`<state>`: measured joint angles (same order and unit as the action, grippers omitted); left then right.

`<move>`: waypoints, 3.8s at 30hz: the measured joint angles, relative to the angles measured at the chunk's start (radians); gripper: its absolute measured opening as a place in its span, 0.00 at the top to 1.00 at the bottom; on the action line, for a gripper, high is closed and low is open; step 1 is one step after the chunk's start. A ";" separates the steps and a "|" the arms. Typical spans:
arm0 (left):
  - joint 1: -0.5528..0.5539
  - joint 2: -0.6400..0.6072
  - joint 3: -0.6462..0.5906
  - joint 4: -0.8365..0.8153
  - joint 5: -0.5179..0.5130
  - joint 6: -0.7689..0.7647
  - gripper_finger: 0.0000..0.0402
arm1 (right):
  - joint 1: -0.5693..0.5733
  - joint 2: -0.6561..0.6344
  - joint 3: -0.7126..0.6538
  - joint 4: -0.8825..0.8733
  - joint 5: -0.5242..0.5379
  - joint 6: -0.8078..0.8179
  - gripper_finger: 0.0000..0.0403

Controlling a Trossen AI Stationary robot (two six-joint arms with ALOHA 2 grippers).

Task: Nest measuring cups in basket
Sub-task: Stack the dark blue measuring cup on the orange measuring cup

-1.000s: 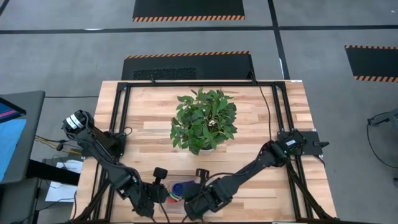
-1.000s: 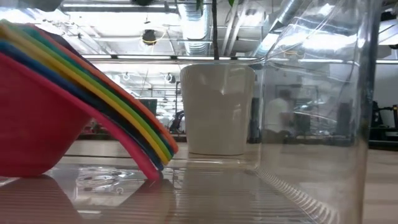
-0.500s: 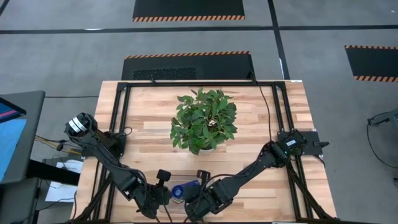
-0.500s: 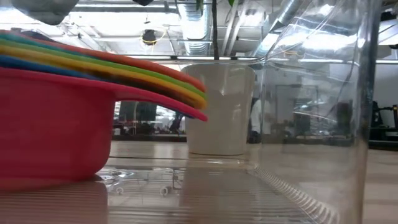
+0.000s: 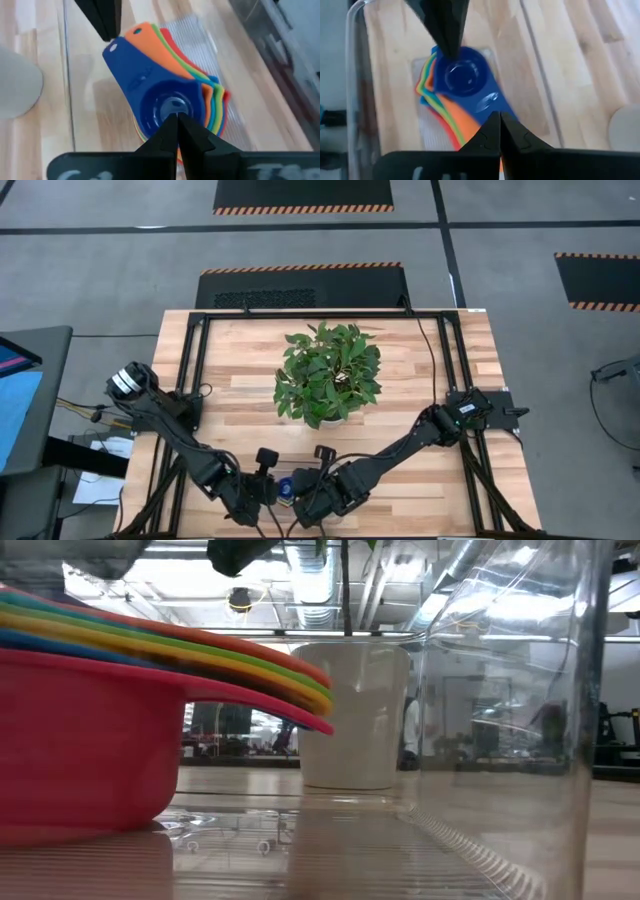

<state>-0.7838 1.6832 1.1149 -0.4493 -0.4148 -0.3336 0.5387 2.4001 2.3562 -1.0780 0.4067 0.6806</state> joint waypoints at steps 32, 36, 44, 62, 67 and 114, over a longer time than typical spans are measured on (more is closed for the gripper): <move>0.056 0.082 0.002 0.096 0.142 0.058 1.00 | -0.031 0.000 0.000 -0.003 -0.041 -0.050 0.97; 0.056 0.083 0.002 0.096 0.142 0.060 1.00 | -0.044 0.000 -0.018 0.044 -0.109 -0.110 0.98; 0.054 0.074 0.000 0.094 0.138 0.066 1.00 | -0.039 0.015 -0.027 0.040 -0.112 -0.113 0.98; -0.024 0.038 0.071 -0.077 -0.059 0.036 1.00 | -0.065 0.045 -0.026 0.060 -0.087 -0.128 0.98; -0.043 0.037 0.110 -0.180 -0.123 0.018 1.00 | -0.071 0.044 -0.026 0.079 -0.039 -0.158 0.98; -0.103 0.037 0.111 -0.232 -0.226 -0.158 1.00 | -0.062 -0.003 0.001 0.015 -0.136 -0.075 0.98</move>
<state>-0.8864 1.7206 1.2259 -0.6808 -0.6411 -0.4919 0.4768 2.3974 2.3569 -1.0627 0.2707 0.6053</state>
